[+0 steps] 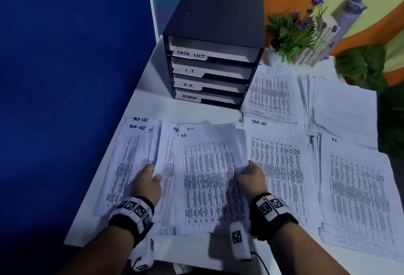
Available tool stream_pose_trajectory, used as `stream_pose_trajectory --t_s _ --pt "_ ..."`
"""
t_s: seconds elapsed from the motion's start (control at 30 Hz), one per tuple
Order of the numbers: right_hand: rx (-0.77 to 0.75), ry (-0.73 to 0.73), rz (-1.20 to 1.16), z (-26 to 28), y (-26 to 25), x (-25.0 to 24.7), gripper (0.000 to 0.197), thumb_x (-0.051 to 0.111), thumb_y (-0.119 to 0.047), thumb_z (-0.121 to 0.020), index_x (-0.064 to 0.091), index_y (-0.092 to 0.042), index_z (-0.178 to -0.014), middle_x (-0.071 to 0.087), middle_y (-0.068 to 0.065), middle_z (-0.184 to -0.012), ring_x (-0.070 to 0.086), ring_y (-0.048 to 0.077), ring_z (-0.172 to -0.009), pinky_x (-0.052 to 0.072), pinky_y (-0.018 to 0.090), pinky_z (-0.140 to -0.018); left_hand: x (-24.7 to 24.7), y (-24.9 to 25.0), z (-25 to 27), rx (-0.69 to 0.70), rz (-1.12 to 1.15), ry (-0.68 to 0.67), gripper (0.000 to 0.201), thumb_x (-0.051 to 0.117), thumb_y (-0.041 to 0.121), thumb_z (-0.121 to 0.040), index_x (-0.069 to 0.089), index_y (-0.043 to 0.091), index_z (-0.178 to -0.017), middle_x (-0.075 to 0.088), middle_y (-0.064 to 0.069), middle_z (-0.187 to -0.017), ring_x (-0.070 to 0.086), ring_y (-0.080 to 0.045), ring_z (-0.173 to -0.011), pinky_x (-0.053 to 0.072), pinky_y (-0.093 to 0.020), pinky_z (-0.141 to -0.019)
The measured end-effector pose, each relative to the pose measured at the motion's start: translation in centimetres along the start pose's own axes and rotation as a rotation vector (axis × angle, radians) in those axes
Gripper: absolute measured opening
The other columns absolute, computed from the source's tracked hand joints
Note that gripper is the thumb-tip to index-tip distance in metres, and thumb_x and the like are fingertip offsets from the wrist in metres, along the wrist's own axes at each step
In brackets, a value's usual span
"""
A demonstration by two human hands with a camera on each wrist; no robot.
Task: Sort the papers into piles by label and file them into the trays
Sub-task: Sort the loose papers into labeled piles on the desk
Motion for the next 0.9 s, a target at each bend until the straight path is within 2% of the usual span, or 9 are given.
stream_pose_trajectory --t_s 0.17,0.23,0.3,0.37,0.47,0.6,0.73,0.83,0.9 --pt "0.124 -0.146 -0.443 1.0 0.0 -0.2 0.013 0.059 -0.009 -0.092 0.051 -0.011 -0.082 0.054 0.012 -0.071 0.054 0.022 -0.056 0.055 0.036 -0.054 0.1 1.2 1.3 0.085 0.302 -0.038 0.006 0.057 0.007 -0.093 0.063 0.007 -0.094 0.066 -0.004 -0.078 0.057 -0.022 -0.072 0.042 -0.025 -0.061" --pt "0.098 -0.153 -0.509 1.1 -0.3 -0.3 0.013 0.058 -0.006 -0.091 0.054 -0.018 -0.088 0.055 0.013 -0.074 0.054 0.024 -0.059 0.055 0.043 -0.059 0.5 1.3 1.4 0.075 0.409 -0.103 0.010 0.061 0.006 -0.091 0.067 0.014 -0.088 0.072 -0.004 -0.080 0.066 -0.029 -0.076 0.053 -0.034 -0.069" --pt "0.071 -0.114 -0.556 1.0 -0.4 -0.4 0.028 0.057 0.004 -0.088 0.053 -0.023 -0.098 0.057 0.011 -0.078 0.054 0.025 -0.063 0.053 0.042 -0.061 0.4 1.3 1.2 0.124 0.298 -0.069 0.009 0.062 0.009 -0.090 0.069 0.014 -0.087 0.071 -0.004 -0.085 0.067 -0.029 -0.083 0.054 -0.040 -0.076" --pt "0.075 -0.099 -0.603 1.1 -0.6 -0.5 0.035 0.057 0.008 -0.086 0.052 -0.020 -0.107 0.061 0.010 -0.086 0.057 0.026 -0.067 0.053 0.042 -0.063 -0.1 1.4 0.9 0.186 0.178 -0.002 0.007 0.061 0.008 -0.090 0.067 0.005 -0.089 0.066 -0.009 -0.089 0.062 -0.025 -0.082 0.050 -0.030 -0.073" --pt "0.067 -0.159 -0.631 1.4 -0.8 0.1 0.018 0.061 0.002 -0.087 0.059 -0.015 -0.094 0.062 0.010 -0.099 0.057 0.024 -0.071 0.054 0.041 -0.064 -0.2 1.6 1.2 0.205 0.241 -0.095 0.013 0.054 0.008 -0.095 0.065 0.009 -0.087 0.069 -0.009 -0.082 0.060 -0.018 -0.071 0.045 -0.023 -0.061" --pt "0.051 -0.163 -0.615 1.0 -0.7 0.3 0.019 0.060 0.001 -0.089 0.055 -0.017 -0.085 0.058 0.006 -0.079 0.052 0.019 -0.065 0.045 0.031 -0.061 0.6 0.8 1.3 0.097 0.468 -0.232 0.025 0.054 0.005 -0.094 0.071 0.021 -0.101 0.074 0.002 -0.096 0.069 -0.016 -0.090 0.057 -0.036 -0.081" --pt "0.008 -0.082 -0.476 0.6 -0.5 0.1 0.033 0.056 0.005 -0.085 0.052 -0.022 -0.103 0.055 0.005 -0.071 0.053 0.021 -0.060 0.050 0.034 -0.058 -0.1 0.3 -0.3 0.181 -0.020 0.037 0.025 0.058 0.006 -0.086 0.068 0.016 -0.106 0.061 -0.008 -0.118 0.056 -0.030 -0.112 0.047 -0.040 -0.097" --pt "-0.067 -0.049 -0.221 0.7 -0.8 0.1 0.045 0.055 0.000 -0.087 0.046 -0.028 -0.120 0.059 0.000 -0.072 0.060 0.021 -0.066 0.054 0.035 -0.062 0.1 -0.8 -0.5 0.058 -0.220 0.053 0.072 0.076 0.032 -0.077 0.043 0.019 -0.140 0.040 -0.011 -0.142 0.038 -0.030 -0.132 0.035 -0.041 -0.110" --pt "-0.089 -0.052 -0.087 0.9 -0.8 0.5 0.015 0.056 -0.001 -0.087 0.054 -0.015 -0.090 0.059 -0.001 -0.069 0.059 0.024 -0.068 0.049 0.030 -0.056 0.5 -1.4 -1.0 0.023 -0.202 0.043 0.094 0.083 0.034 -0.069 0.032 0.016 -0.146 0.041 -0.013 -0.142 0.040 -0.032 -0.131 0.038 -0.045 -0.108"
Point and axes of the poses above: each hand's wrist, its own z-axis away from the middle knuckle, its own x-axis out of the palm, y = z × x, the point moved 5 cm from there along -z, towards the middle knuckle
